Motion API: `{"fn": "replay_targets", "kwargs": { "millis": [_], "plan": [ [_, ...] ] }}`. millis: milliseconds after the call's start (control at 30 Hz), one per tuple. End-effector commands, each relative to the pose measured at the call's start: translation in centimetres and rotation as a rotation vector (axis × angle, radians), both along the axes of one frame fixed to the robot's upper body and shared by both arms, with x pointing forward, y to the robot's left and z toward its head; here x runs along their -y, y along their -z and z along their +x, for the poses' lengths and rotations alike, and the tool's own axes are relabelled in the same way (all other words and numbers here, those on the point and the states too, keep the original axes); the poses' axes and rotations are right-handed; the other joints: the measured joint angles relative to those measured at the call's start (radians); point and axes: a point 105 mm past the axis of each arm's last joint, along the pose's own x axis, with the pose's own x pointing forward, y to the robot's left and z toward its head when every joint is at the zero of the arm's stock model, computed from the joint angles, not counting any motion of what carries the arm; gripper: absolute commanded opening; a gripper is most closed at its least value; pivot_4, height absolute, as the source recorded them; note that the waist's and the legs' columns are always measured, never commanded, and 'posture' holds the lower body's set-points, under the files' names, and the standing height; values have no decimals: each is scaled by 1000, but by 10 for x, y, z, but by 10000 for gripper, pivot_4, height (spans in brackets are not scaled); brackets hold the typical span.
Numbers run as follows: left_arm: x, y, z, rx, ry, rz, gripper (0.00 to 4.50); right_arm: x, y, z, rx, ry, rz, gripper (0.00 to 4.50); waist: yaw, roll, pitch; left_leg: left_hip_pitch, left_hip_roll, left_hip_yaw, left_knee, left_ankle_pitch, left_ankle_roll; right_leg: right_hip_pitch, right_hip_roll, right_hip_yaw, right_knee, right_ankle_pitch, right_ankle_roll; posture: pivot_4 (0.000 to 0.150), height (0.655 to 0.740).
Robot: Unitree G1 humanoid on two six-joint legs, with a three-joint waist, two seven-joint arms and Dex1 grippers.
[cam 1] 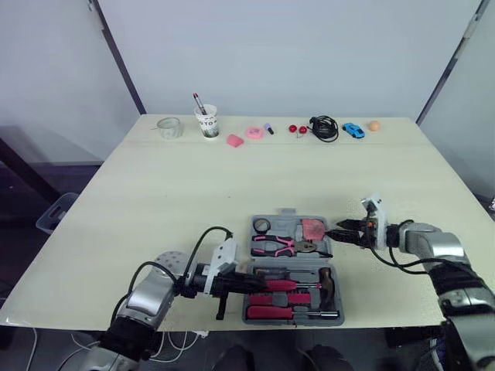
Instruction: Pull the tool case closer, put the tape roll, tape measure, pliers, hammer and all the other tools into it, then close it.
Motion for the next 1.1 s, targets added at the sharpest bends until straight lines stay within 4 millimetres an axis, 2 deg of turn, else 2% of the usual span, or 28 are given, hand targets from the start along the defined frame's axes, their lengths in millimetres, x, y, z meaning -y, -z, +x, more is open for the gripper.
{"fn": "replay_targets", "kwargs": {
  "millis": [33, 233, 333, 500, 700, 900, 967, 1100],
  "plan": [
    [6, 1, -3, 11, 47, 34, 0, -2, -3, 8, -37, 13, 36, 44522, -1, 0, 0, 0, 0, 0, 0, 0, 0, 0, 0, 0, 0, 0, 0, 1500, 7400],
    [7, 19, -5, -5, 44, 101, 0, -12, 6, 12, -129, 4, 65, 44522, -3, 0, 0, 0, 0, 0, 0, 0, 0, 0, 0, 0, 0, 0, 0, 1500, 7400],
    [-3, 39, -6, 2, 68, 213, 0, -25, 8, 14, -158, -4, 104, 44522, -3, 1, 0, 0, 0, 0, 0, 0, 0, 0, 0, 0, 0, 0, 0, 1500, 7400],
    [-1, 44, -4, -7, 51, 198, 0, -45, 3, 20, -177, -5, 192, 44522, -7, 2, -1, 2, 0, 1, 0, 0, 0, 0, 0, 1, 1, 0, 0, 1500, 7400],
    [1, 45, -7, -12, 57, 192, 0, -57, -5, 18, -157, -59, 286, 44522, -19, 3, -2, 2, 0, 1, 0, 0, 0, 0, 0, 1, 2, 0, 0, 1500, 7400],
    [1, 44, -10, -18, 61, 185, 0, -52, -19, 12, -123, -128, 372, 44522, -22, 3, -2, 2, 0, 1, 0, 0, 0, 0, 0, 1, 2, 0, 0, 1500, 7400],
    [3, 40, -13, -32, 69, 148, 0, -50, -24, 9, -110, -167, 390, 44522, -22, 3, -2, 2, 0, 1, 0, 0, 0, 0, 0, 1, 2, 0, 0, 1500, 7400],
    [7, 19, -6, 7, -14, 8, 0, -48, -43, -4, -77, -302, 435, 44522, -23, 4, -1, 1, 0, 0, 0, 0, 0, 0, 0, 1, 1, 0, 0, 1500, 7400]
  ]
}}
